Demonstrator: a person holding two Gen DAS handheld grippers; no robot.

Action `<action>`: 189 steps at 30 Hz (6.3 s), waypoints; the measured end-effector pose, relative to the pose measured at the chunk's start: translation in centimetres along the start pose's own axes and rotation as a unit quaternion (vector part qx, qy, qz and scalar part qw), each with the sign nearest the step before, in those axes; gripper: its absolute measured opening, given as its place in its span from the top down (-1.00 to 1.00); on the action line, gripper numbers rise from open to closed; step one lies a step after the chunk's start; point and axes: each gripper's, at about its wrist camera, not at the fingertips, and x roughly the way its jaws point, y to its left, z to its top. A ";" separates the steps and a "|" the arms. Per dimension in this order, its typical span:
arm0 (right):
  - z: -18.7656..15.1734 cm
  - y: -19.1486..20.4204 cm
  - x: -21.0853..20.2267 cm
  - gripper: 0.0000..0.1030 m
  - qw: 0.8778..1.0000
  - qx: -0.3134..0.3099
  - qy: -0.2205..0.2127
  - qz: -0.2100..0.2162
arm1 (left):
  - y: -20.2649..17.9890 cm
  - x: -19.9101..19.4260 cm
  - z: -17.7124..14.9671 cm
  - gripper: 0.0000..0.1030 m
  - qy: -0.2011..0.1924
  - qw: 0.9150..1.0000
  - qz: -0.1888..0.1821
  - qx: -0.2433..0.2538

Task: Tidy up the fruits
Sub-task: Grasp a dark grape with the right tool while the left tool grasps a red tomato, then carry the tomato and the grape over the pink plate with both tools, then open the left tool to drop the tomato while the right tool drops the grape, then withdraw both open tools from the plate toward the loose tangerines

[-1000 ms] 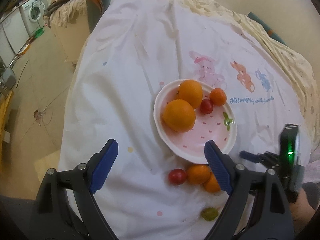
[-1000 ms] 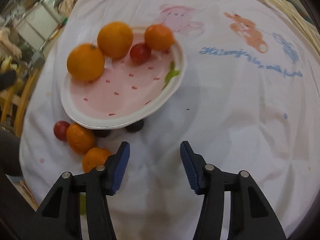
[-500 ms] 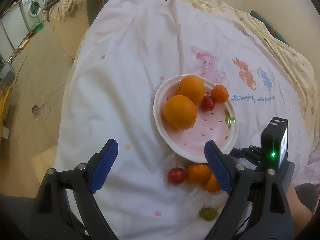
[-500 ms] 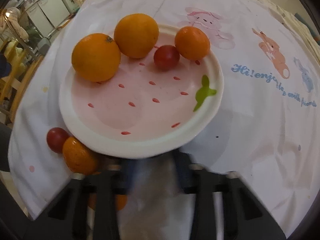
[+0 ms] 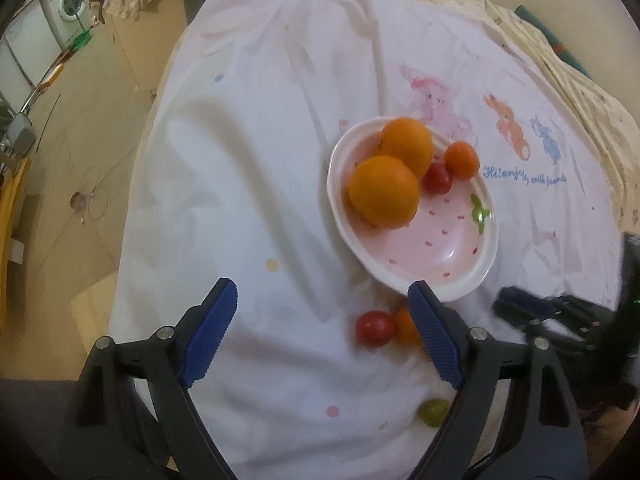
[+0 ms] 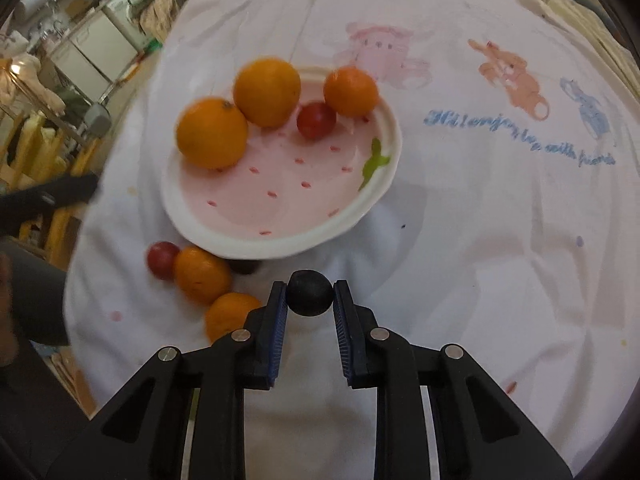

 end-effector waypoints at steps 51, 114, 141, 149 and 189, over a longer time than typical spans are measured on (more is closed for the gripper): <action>1.8 -2.2 -7.8 0.52 0.986 0.075 -0.129 0.081 | -3.9 -2.7 0.5 0.50 -0.021 0.997 -0.030 0.065; 7.7 -5.2 4.0 0.42 0.992 0.096 -0.006 0.087 | -2.4 5.7 10.9 -0.08 0.002 0.999 -0.049 -0.015; 7.7 -6.5 -2.7 -0.33 0.989 0.105 -0.097 0.043 | -4.9 2.3 8.5 -0.58 -0.064 0.995 0.006 0.079; 6.3 -6.7 -5.5 -0.70 0.988 0.098 -0.118 0.026 | -4.3 -0.5 7.7 -0.58 -0.089 0.993 0.003 0.072; -0.3 0.3 1.2 -0.69 0.997 0.043 0.031 0.048 | -1.8 -1.9 -0.2 -0.58 -0.061 0.998 -0.010 0.004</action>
